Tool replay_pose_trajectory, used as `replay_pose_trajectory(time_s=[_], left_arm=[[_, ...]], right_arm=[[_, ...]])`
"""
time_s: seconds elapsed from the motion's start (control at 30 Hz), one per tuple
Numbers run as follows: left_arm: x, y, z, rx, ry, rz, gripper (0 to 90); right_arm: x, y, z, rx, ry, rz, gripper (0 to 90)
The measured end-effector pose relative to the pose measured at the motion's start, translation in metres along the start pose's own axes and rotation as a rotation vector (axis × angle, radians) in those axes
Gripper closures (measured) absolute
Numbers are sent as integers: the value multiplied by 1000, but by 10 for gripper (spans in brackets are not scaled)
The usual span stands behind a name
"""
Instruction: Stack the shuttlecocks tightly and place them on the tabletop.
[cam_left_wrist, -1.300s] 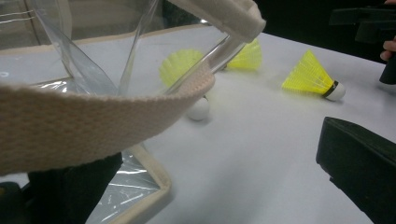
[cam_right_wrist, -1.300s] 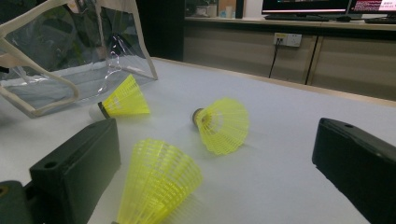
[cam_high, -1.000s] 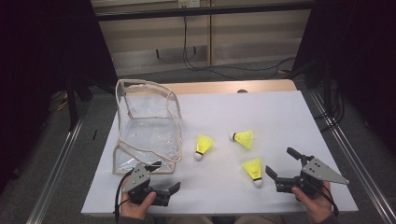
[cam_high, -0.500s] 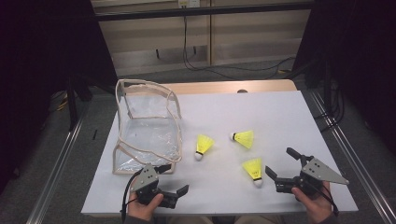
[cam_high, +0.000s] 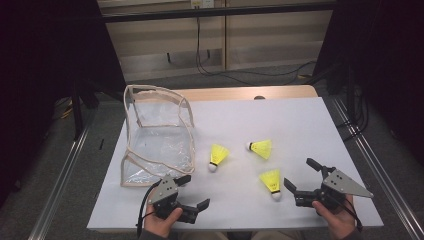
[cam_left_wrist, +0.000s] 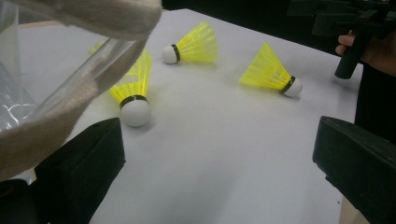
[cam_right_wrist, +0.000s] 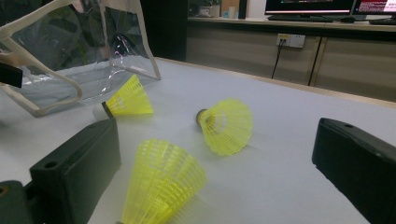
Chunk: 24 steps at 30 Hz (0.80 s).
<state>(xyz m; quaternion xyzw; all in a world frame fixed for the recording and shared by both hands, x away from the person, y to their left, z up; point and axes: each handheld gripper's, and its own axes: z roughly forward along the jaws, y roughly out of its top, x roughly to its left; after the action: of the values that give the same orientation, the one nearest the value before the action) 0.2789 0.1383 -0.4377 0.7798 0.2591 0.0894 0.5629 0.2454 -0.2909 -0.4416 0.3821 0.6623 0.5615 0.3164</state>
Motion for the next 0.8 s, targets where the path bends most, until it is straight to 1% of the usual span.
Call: replay_pose_trajectory(time_s=[0.1, 0.3, 0.33, 0.37, 0.5, 0.53, 0.57, 0.67, 0.73, 0.77, 0.8], left_arm=[[-2, 1, 3, -7, -4, -9, 21], [-5, 3, 7, 2, -14, -12, 20], [-5, 4, 8, 4, -13, -7, 21], [-7, 4, 9, 2, -11, -17, 20], [-9, 5, 13, 5, -21, -17, 20], [-9, 6, 14, 1, -20, -16, 20], [-9, 6, 14, 10, -18, -11, 20], [-10, 7, 17, 7, -18, -16, 21], [-11, 8, 18, 14, -18, -5, 21], [-12, 8, 20, 9, -19, -14, 21], [-12, 8, 20, 12, -17, -13, 21]], right_arm=[[1, 0, 0, 3, 2, 3, 7], [0, 0, 0, 1, 5, 2, 7], [0, 0, 0, 1, 2, 2, 7], [0, 0, 0, 0, 2, 1, 7], [0, 0, 0, 0, 2, 0, 7], [0, 0, 0, 0, 2, 1, 7], [0, 0, 0, 0, 3, 2, 7], [0, 0, 0, 1, 5, 3, 7], [0, 0, 0, 0, 6, 2, 7], [1, 0, 0, 1, 6, 3, 7], [0, 0, 0, 0, 8, 3, 7]])
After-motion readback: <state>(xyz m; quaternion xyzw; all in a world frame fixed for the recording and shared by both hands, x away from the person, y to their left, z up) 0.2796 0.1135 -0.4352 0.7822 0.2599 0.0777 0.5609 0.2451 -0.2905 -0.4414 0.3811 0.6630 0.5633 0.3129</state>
